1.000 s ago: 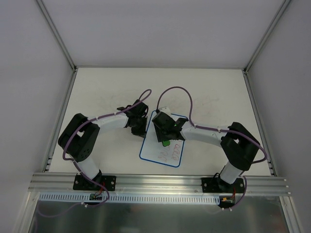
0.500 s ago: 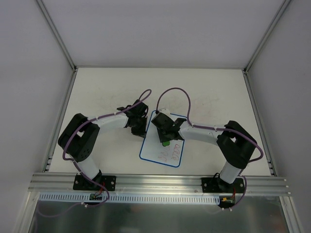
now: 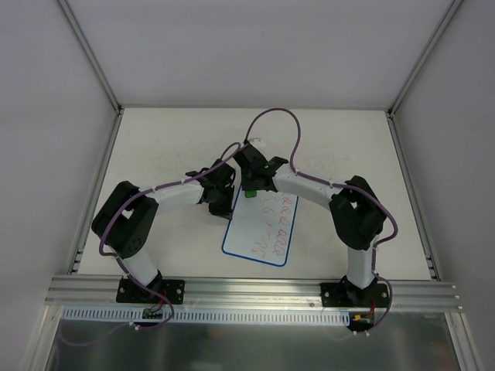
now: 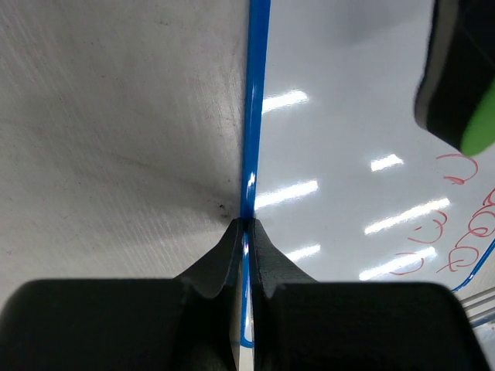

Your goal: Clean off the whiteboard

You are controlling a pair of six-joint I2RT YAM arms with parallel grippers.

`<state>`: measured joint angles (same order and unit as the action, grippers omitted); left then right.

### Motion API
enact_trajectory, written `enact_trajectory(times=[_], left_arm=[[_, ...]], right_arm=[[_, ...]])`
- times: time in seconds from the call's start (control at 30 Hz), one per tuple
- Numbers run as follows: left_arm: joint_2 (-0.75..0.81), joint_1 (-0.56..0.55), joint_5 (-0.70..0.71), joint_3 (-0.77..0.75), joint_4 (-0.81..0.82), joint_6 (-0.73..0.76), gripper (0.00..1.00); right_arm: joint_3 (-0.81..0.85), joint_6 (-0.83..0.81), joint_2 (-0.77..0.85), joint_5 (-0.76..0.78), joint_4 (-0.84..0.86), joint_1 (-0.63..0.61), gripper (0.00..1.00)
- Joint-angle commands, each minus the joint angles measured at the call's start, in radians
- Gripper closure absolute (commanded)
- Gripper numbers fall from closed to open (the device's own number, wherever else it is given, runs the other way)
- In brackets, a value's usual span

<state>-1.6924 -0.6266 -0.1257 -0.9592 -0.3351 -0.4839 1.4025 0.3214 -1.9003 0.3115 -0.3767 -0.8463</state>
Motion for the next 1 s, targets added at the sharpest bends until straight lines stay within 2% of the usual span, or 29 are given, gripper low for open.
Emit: enact_trajectory(times=[0.0,0.17,0.6,0.7,0.97], left_arm=[[-0.026,0.005,0.024,0.048,-0.082,-0.005,1.00],[-0.020,0.005,0.029,0.062,-0.081,-0.004,1.00],[-0.021,0.005,0.023,0.076,-0.079,-0.007,1.00],[-0.027,0.005,0.023,0.083,-0.079,-0.012,1.00],[-0.021,0.005,0.018,0.109,-0.079,-0.021,1.00]], right_arm=[[0.119,0.047,-0.068,0.054,-0.060,0.006,1.00],[0.156,0.113,-0.144,0.113,-0.082,0.030,1.00],[0.273,0.140,-0.279,0.078,-0.217,0.053,1.00],[0.236,0.165,-0.269,0.084,-0.235,0.073,1.00],[-0.003,0.180,-0.134,0.080,-0.234,0.154,1.00]])
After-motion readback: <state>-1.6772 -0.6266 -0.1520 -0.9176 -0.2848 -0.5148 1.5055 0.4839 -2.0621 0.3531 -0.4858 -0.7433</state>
